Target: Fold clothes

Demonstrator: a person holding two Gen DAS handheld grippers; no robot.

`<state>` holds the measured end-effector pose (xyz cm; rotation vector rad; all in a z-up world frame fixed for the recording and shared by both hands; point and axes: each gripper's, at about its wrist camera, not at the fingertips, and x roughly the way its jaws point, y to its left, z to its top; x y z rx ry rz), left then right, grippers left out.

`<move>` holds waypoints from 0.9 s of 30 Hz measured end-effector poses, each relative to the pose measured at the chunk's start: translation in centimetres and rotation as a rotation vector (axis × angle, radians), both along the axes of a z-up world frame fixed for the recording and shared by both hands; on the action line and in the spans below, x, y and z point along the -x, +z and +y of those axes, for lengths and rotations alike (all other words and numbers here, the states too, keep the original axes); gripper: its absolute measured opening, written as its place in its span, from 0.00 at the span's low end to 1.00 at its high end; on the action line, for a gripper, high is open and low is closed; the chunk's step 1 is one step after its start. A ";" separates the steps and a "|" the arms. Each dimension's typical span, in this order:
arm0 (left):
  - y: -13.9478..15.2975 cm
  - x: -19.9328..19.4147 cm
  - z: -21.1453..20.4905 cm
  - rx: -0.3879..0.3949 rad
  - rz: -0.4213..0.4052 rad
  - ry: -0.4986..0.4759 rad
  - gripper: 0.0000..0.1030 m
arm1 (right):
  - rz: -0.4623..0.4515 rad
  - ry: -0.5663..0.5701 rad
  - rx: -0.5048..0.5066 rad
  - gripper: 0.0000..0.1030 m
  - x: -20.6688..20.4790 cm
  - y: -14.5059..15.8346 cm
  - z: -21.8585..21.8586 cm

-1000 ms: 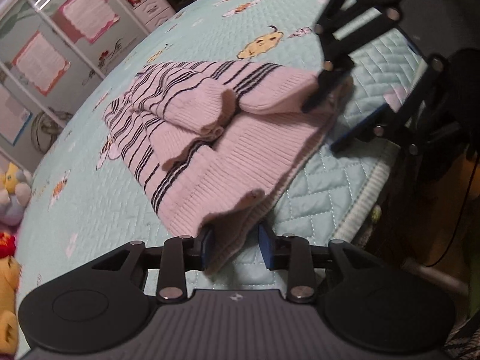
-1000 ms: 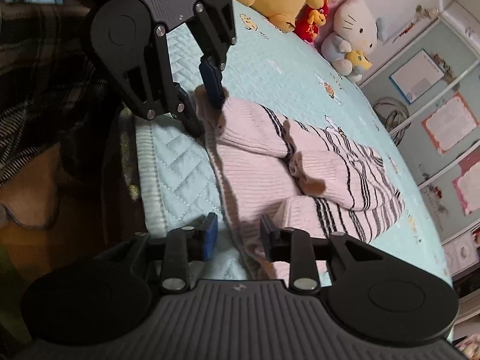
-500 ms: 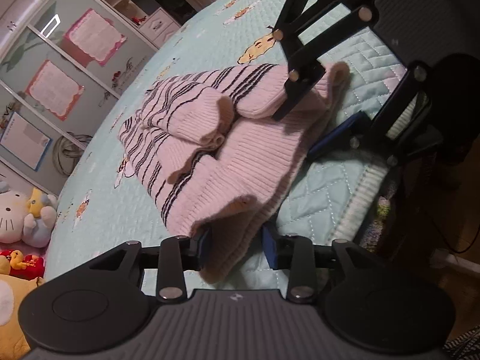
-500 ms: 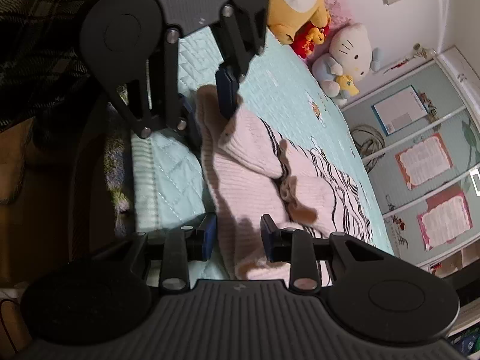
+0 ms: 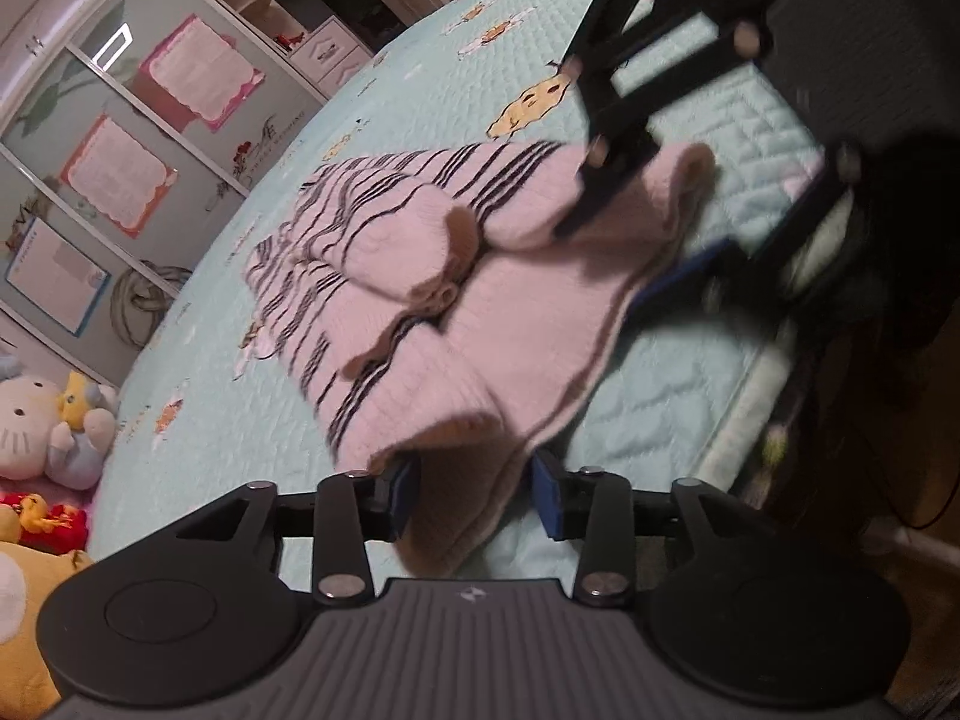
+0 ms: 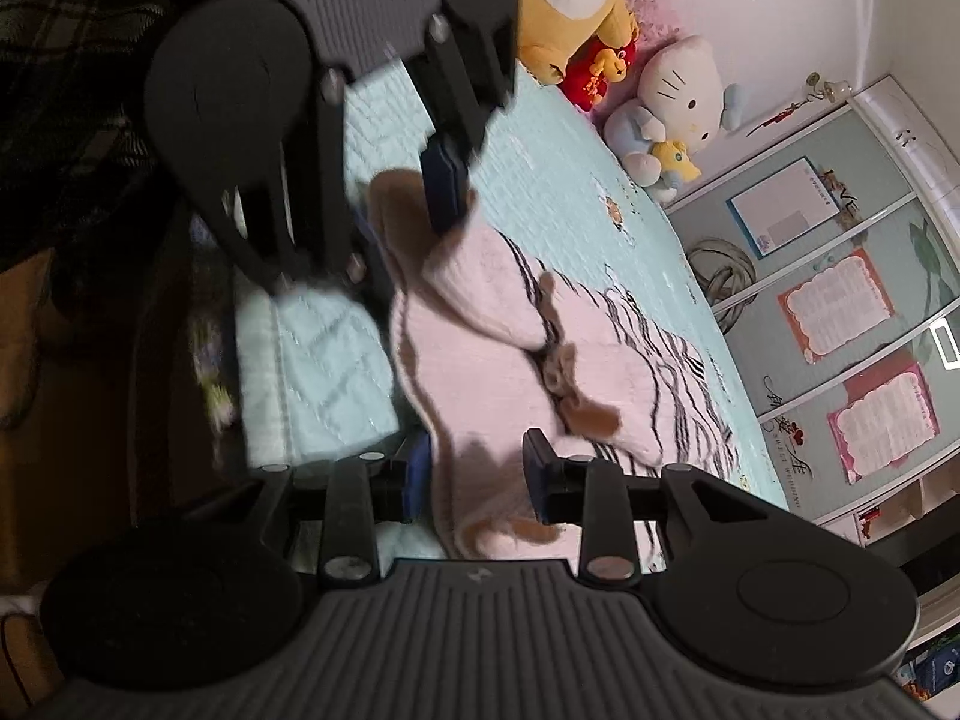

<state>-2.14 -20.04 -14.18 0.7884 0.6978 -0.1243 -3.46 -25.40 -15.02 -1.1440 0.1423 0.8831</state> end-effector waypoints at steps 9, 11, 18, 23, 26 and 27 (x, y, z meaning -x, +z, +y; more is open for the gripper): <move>-0.2 -0.6 -0.5 -0.037 0.016 -0.058 0.33 | -0.001 0.028 0.001 0.25 0.0 -0.1 0.5; 0.2 -0.9 -0.3 0.001 0.071 -0.068 0.16 | 0.022 0.034 0.012 0.18 0.0 0.1 0.6; 1.2 -1.1 0.2 0.071 0.167 -0.078 0.01 | 0.148 0.020 0.021 0.02 -0.4 1.6 0.7; 0.7 -1.1 -0.1 0.035 0.164 -0.090 0.00 | 0.126 0.041 0.039 0.03 0.1 0.9 0.4; 0.8 -0.8 -0.1 0.034 0.165 -0.086 0.02 | 0.164 0.055 0.020 0.05 0.3 1.4 -0.1; 0.9 -0.6 -0.1 0.034 0.166 -0.085 0.03 | 0.177 0.059 0.014 0.04 0.3 1.5 -0.3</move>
